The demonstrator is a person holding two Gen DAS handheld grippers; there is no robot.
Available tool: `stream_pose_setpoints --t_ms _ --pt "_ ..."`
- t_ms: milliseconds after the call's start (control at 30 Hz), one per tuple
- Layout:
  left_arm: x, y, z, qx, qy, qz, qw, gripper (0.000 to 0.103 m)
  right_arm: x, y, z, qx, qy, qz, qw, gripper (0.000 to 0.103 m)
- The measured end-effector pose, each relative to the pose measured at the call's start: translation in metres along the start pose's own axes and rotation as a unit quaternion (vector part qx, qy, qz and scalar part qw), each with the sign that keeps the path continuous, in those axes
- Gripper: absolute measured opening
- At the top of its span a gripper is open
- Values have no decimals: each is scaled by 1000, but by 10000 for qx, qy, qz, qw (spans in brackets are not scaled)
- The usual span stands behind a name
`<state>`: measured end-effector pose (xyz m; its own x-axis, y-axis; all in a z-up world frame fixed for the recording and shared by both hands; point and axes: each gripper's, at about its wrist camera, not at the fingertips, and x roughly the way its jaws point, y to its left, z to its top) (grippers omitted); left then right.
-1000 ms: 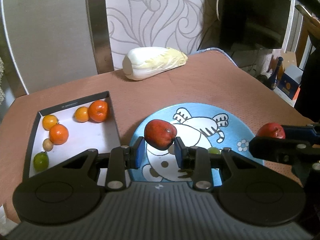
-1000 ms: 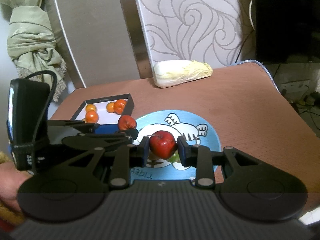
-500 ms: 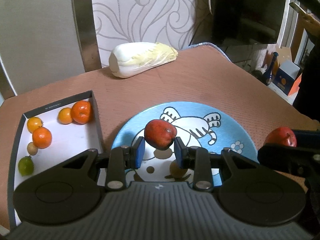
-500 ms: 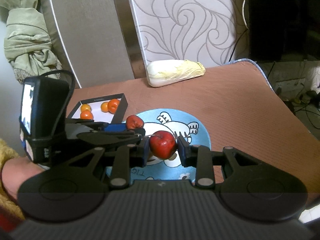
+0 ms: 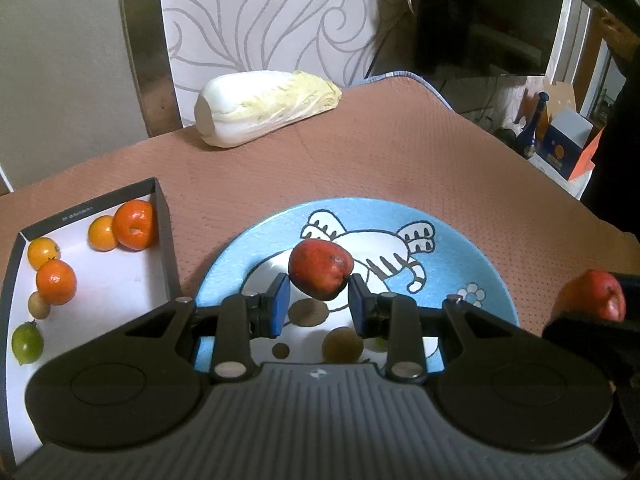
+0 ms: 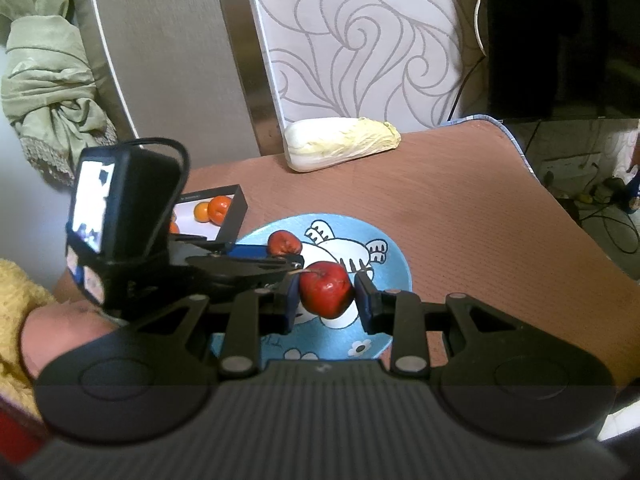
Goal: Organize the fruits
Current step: 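Carry the red tomato and red apple with both grippers over the blue plate, then lower the red tomato onto the blue plate and open the left gripper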
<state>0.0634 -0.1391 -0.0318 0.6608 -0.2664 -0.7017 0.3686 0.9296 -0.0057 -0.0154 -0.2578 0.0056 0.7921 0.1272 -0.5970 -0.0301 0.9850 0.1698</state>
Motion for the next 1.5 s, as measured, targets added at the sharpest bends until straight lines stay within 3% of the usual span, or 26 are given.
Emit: stream_pose_setpoints --t_ms 633,1500 --pt "7 -12 13 187 -116 -132 9997 37 -8 0 -4 32 10 -95 9999 33" --pt "-36 21 7 -61 -410 91 9991 38 34 -5 -5 -46 239 32 9997 33"
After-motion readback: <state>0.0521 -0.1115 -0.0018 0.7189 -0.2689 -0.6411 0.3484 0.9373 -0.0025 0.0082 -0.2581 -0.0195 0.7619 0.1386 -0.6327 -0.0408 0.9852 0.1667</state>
